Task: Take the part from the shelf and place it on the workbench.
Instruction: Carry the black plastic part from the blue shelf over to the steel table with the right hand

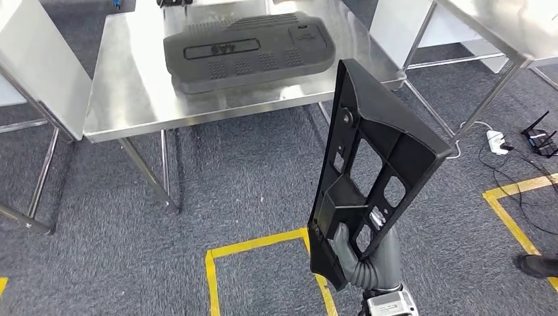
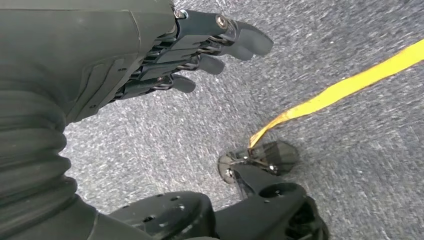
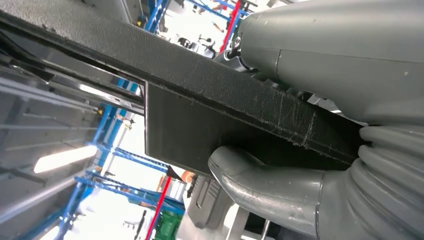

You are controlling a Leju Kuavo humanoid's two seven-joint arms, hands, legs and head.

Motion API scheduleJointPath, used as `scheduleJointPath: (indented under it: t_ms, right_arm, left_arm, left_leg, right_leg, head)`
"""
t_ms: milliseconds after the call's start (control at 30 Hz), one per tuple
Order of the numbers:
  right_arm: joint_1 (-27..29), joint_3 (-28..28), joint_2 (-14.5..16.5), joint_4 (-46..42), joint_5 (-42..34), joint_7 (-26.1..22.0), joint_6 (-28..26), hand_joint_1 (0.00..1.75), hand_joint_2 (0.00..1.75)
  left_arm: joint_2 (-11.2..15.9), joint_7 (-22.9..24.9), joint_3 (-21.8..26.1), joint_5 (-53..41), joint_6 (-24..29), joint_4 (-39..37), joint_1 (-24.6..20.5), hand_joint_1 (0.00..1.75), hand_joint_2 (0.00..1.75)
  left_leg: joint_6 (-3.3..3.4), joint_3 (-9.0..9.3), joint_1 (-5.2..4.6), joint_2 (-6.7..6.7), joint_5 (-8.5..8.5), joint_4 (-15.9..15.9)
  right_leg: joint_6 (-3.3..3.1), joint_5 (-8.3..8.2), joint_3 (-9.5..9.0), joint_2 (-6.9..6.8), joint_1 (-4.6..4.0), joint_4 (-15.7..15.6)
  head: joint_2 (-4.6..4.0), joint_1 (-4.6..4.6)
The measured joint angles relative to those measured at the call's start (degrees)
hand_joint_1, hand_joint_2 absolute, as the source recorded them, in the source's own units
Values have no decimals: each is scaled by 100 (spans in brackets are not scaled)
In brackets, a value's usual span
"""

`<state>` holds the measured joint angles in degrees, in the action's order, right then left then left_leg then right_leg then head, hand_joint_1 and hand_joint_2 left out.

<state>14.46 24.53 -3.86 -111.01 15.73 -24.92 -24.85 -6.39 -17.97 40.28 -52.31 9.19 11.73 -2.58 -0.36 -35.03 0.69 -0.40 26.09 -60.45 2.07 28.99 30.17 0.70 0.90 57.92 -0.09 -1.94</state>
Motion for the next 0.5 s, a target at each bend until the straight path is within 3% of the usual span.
scheduleJointPath:
  t_ms: [67,133,233,267,300,333,400,467,500]
  right_arm:
    - [-10,-3,2,0,3,-7,2,175,175]
    - [-21,-8,2,-1,3,-12,2,175,175]
    - [-34,-13,1,1,3,-19,5,175,175]
    - [-35,-14,1,2,3,-20,8,175,175]
    - [-37,-15,1,3,3,-20,11,175,175]
    - [-40,-16,1,4,3,-21,14,175,175]
    - [-55,-20,0,4,3,-23,20,175,175]
    - [-71,-31,0,4,3,-24,35,175,175]
    - [-75,-38,0,4,3,-24,46,175,175]
  left_arm:
    - [0,-8,0,-3,1,1,-4,0,175]
    - [0,-13,0,-6,2,2,-4,0,175]
    - [-1,-17,1,-10,2,3,-16,0,175]
    - [-1,-16,2,-10,2,3,-18,0,175]
    - [-2,-16,3,-10,2,3,-17,0,175]
    - [-4,-15,4,-10,2,3,-16,0,175]
    - [-13,-15,5,-11,-1,2,-19,0,175]
    - [-21,-17,8,-14,-7,2,-32,0,175]
    - [-24,-18,10,-17,-9,2,-39,0,175]
  left_leg:
    - [78,11,0,-10,14,27]
    - [155,51,19,-13,27,61]
    - [235,96,15,-13,86,71]
    - [245,120,10,-16,112,71]
    - [249,156,7,-23,143,71]
    - [245,204,6,-32,177,71]
    - [217,302,-2,-53,255,71]
    - [163,353,-33,-71,332,73]
    - [136,365,-48,-76,357,83]
  right_leg:
    - [48,24,-17,-6,9,-17]
    - [69,145,106,-18,8,257]
    - [26,506,810,-26,5,1408]
    - [37,534,1015,-26,5,1668]
    - [71,461,1118,-26,5,1717]
    - [119,292,1100,-27,5,1529]
    - [192,-170,846,-42,-1,740]
    - [150,-438,631,-55,-27,197]
    - [103,-461,598,-58,-43,125]
  head:
    - [0,12]
    - [0,28]
    - [0,55]
    - [0,56]
    - [0,57]
    - [0,57]
    - [0,64]
    - [0,66]
    - [0,66]
